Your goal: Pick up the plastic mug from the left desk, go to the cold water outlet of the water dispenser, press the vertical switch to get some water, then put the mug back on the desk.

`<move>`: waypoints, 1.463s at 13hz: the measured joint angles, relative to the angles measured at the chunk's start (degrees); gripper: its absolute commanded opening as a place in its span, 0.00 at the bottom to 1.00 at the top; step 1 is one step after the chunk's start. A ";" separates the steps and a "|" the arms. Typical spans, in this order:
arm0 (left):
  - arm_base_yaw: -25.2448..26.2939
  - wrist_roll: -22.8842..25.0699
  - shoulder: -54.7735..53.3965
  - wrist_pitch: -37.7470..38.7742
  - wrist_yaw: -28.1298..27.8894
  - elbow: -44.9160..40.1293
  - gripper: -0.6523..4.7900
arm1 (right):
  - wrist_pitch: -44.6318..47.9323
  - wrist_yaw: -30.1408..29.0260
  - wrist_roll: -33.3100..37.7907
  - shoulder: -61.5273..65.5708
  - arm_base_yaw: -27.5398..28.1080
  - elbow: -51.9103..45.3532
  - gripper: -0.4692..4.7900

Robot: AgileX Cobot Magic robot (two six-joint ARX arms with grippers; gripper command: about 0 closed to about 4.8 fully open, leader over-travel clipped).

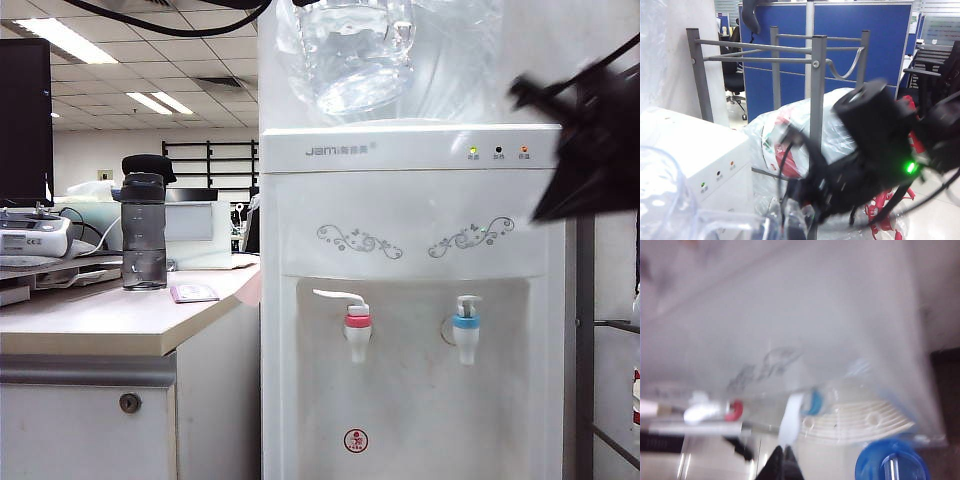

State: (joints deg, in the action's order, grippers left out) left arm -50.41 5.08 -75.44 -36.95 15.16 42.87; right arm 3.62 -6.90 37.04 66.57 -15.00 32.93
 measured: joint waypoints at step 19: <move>-0.04 -1.92 -0.02 2.84 -0.17 -0.02 0.11 | 22.60 -7.06 0.77 23.02 -5.31 0.04 0.07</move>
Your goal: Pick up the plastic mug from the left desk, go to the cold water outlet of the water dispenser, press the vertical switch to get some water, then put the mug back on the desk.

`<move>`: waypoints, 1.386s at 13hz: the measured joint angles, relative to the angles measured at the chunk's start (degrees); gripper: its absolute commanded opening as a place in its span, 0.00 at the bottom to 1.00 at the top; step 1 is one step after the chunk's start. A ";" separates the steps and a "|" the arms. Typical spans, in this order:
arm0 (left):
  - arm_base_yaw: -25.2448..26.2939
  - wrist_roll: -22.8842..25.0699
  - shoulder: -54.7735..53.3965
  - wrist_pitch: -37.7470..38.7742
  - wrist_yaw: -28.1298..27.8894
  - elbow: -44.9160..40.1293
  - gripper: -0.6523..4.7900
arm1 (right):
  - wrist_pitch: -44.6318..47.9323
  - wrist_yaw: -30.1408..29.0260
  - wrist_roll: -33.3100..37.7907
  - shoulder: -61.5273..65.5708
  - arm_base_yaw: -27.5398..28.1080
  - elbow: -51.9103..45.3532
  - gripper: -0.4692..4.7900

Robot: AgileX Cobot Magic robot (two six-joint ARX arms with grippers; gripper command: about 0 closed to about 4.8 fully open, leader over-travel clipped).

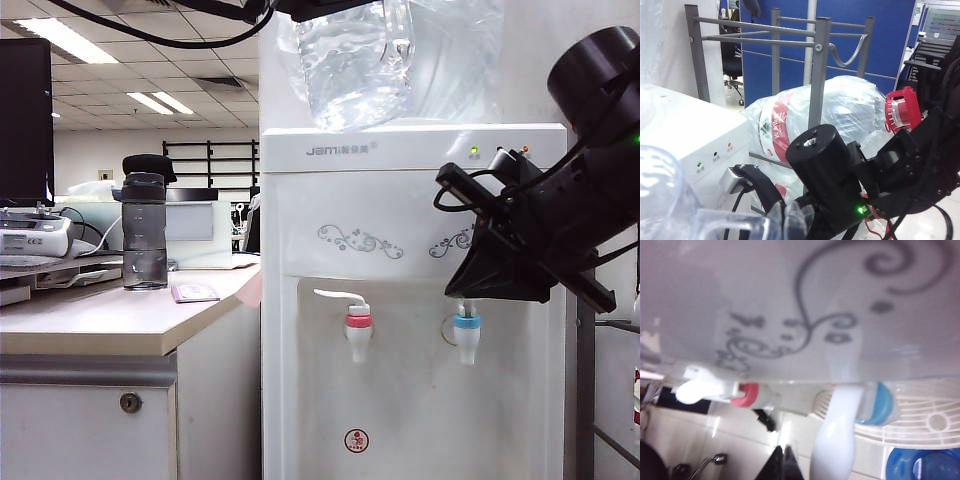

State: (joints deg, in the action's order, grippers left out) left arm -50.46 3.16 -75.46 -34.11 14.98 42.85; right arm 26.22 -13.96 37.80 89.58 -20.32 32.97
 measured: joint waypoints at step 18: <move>-0.17 -1.33 0.07 0.92 -0.04 -1.84 0.11 | -10.40 0.98 1.25 -30.58 2.93 0.17 0.07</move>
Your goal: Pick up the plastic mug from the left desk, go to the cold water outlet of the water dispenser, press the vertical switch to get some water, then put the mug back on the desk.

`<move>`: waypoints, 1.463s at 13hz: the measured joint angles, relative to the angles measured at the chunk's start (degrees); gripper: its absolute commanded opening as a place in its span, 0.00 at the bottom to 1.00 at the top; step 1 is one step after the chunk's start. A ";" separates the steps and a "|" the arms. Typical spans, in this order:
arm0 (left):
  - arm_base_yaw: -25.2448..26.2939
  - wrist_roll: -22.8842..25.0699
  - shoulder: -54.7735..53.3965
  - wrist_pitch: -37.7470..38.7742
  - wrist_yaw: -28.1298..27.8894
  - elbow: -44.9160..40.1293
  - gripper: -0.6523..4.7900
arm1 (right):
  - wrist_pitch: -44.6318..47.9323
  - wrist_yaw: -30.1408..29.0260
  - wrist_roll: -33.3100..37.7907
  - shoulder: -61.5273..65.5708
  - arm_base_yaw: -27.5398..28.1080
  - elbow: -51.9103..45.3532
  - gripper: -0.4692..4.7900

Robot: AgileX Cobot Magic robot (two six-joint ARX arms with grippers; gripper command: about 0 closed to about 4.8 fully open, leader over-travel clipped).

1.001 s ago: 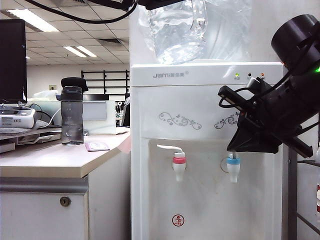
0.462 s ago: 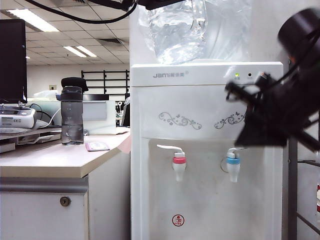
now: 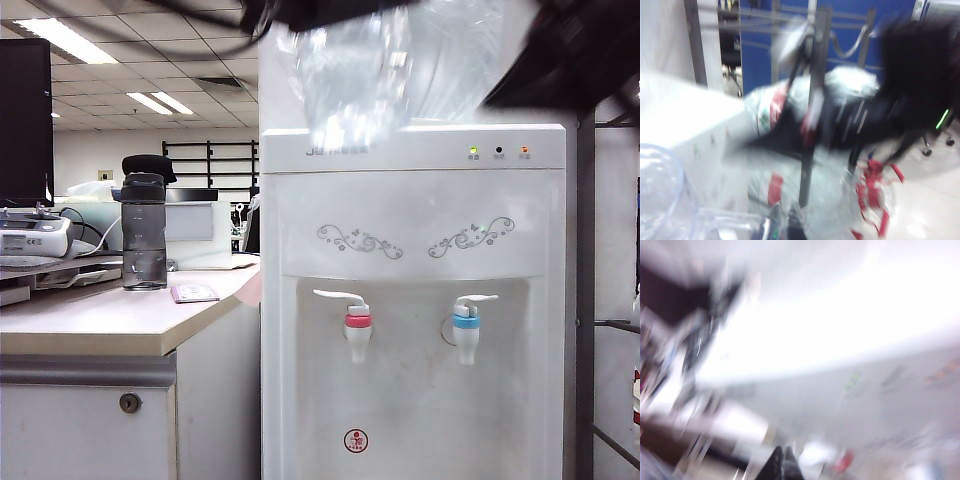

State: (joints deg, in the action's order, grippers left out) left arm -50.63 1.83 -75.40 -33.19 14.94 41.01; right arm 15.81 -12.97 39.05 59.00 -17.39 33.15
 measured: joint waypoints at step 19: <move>-0.09 -2.14 -42.51 -24.76 4.26 2.91 0.11 | -6.73 -2.14 1.25 -11.34 3.69 1.86 0.07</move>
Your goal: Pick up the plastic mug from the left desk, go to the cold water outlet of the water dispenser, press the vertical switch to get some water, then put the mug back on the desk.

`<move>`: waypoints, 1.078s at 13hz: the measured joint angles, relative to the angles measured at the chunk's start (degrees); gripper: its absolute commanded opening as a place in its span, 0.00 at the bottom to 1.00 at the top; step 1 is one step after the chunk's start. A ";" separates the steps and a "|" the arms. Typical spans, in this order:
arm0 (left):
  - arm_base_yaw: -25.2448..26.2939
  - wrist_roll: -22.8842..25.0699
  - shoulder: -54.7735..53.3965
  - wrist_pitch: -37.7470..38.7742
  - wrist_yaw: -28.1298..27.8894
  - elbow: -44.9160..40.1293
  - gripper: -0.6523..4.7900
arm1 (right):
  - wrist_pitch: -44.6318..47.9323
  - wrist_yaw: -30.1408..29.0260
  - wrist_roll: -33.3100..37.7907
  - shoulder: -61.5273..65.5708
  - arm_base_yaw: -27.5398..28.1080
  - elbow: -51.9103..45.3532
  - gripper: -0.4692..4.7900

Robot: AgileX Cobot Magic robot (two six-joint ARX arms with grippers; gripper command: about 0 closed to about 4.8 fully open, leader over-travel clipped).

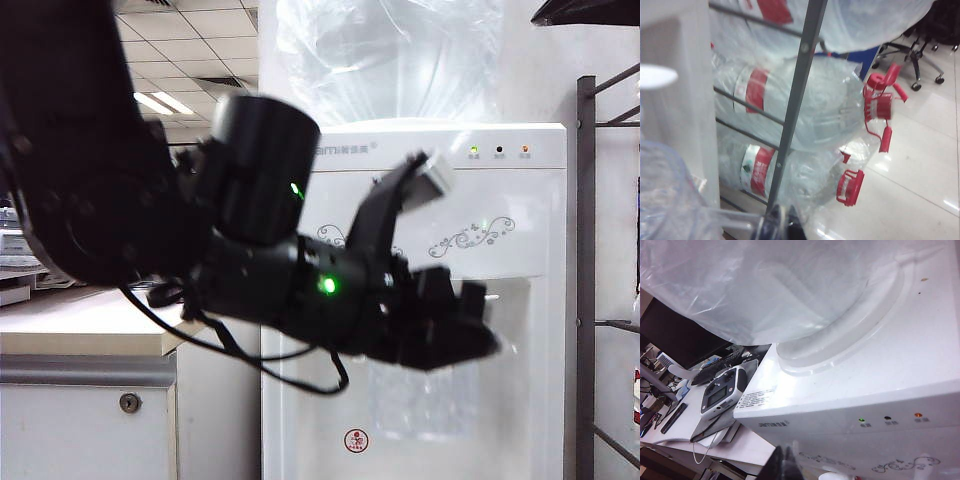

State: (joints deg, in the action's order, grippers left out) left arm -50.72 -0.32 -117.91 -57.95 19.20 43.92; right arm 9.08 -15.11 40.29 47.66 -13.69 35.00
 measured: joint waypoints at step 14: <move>0.13 -3.43 -11.50 13.51 2.23 17.22 0.11 | 0.33 -1.62 -0.04 -0.02 0.02 1.86 0.07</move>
State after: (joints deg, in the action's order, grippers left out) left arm -50.59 -3.75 -129.40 -44.45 21.43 61.14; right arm 9.41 -16.73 40.25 47.64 -13.67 36.86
